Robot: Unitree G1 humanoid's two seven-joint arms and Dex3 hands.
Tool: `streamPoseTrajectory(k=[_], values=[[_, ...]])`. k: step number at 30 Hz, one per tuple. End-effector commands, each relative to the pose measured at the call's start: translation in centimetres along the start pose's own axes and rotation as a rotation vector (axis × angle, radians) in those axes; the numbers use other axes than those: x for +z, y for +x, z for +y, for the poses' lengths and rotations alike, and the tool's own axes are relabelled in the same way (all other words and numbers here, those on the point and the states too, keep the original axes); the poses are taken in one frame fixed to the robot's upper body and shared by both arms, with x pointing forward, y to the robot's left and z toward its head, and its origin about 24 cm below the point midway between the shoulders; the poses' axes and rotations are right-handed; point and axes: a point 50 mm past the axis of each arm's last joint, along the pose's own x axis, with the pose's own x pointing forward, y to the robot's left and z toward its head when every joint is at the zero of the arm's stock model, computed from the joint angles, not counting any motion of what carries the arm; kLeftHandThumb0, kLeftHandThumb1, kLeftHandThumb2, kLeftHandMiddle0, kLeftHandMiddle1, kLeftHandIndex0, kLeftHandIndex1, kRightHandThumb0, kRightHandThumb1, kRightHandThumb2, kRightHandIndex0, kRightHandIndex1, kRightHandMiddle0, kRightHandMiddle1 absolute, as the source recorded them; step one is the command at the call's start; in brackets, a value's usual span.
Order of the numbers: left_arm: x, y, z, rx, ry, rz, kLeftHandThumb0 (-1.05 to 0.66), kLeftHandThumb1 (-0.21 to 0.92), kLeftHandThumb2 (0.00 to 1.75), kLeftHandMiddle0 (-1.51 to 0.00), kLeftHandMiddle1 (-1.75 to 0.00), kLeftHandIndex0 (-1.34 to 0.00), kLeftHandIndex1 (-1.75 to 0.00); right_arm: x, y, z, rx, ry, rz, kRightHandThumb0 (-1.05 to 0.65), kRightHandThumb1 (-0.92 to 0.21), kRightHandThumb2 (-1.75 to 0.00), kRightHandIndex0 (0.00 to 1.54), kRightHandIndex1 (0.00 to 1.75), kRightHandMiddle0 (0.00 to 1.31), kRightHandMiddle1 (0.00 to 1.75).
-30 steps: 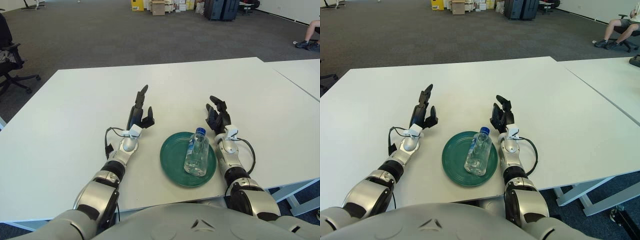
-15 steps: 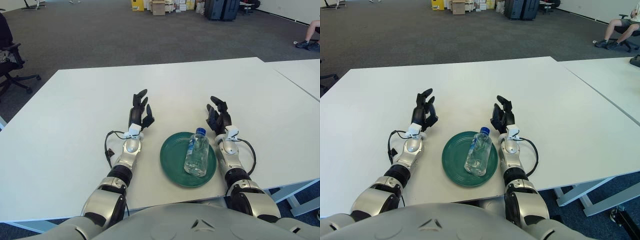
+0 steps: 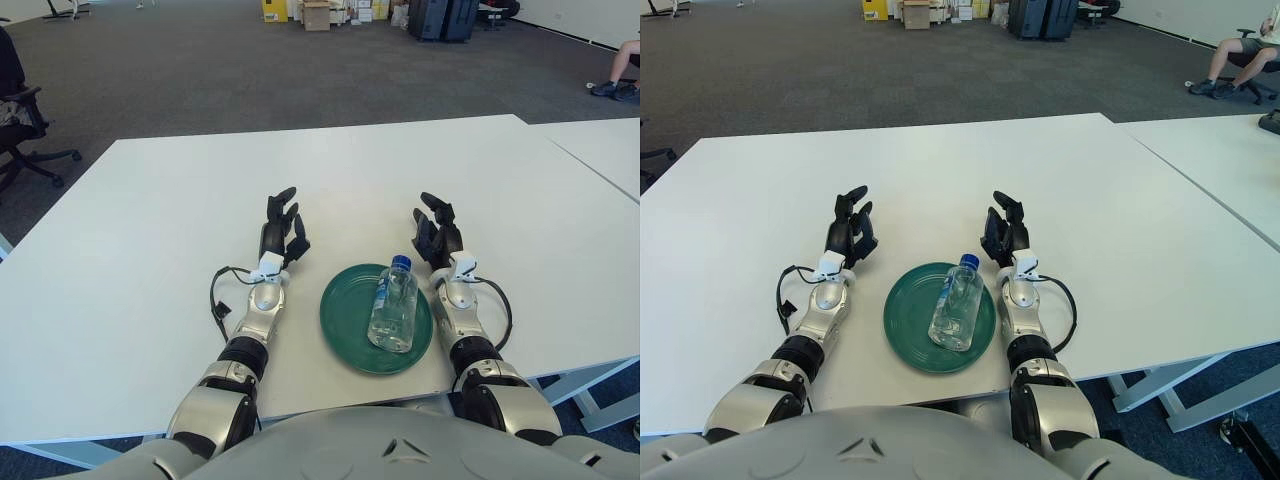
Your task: Put the bottle into the plate.
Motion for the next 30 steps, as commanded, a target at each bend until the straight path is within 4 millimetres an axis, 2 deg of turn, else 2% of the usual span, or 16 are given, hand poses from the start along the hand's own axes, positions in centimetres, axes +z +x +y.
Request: streamPoseTrajectory(k=[1,6,12,22,30], values=[[0.4,0.7,0.2,0.009,0.026,-0.02,-0.74,0.92,0.94,-0.54,-0.11,-0.1,-0.98,-2.2,-1.7,-1.0,-0.025,-0.003,0.109,-0.64,-0.92,-0.78,0.38,0.01,0.0,0.74],[0.2,0.8,0.5,0.015,0.042,-0.006,-0.75,0.92,0.94,-0.57,-0.13,-0.13,-0.98,-2.1,-1.6,-1.1,-0.024,0.001,0.105,-0.65,-0.92,-0.79,0.37,0.0,0.0,0.73],[-1.0,0.9,1.3,-0.022,0.079,0.072,-0.76,0.92,0.92,-0.55,-0.11,-0.11,-0.97,-2.0,-1.6,-1.4,-0.017,-0.007,0.104,-0.65,-0.92,-0.79,0.37,0.0,0.0,0.72],[-1.8,1.3,1.1,-0.075,0.121,0.176,-0.79,0.92,0.92,-0.47,-0.06,-0.04,-0.95,-1.8,-1.4,-1.4,-0.021,-0.001,0.097,-0.65,-0.92,-0.79,0.38,0.01,0.0,0.72],[-2.0,1.5,1.0,-0.074,0.111,0.208,-0.76,0.92,0.92,-0.46,-0.05,-0.02,-0.95,-1.4,-1.1,-1.3,-0.013,-0.002,0.082,-0.63,-0.92,-0.78,0.39,0.01,0.0,0.73]])
